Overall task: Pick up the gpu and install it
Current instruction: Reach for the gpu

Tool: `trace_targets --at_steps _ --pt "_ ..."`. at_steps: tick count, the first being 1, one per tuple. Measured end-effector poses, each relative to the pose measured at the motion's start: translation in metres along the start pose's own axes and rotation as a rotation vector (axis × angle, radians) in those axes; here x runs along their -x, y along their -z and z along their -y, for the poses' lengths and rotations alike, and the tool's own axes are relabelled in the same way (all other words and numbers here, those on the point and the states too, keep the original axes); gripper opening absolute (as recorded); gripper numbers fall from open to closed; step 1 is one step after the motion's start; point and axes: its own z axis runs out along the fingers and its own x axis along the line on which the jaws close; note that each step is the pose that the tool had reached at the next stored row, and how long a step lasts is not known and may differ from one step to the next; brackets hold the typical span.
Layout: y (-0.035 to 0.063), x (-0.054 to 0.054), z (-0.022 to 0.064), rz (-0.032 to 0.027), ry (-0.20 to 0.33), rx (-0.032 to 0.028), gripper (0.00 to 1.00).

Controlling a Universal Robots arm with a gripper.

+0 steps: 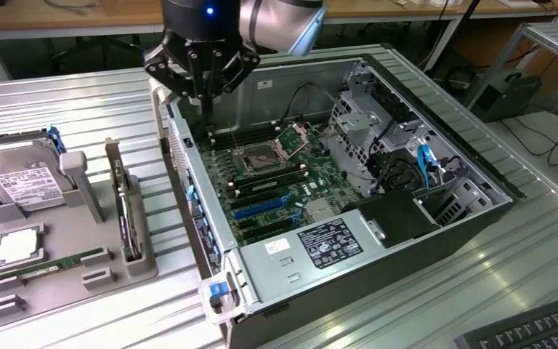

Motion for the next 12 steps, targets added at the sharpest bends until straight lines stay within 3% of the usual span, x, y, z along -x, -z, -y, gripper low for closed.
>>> trace_targets --at_steps 4,12 --pt "-0.0036 -0.025 0.0044 0.0002 0.0 -0.0048 0.11" --pt "-0.0117 -0.056 0.0121 0.0005 0.0 -0.0089 0.11"
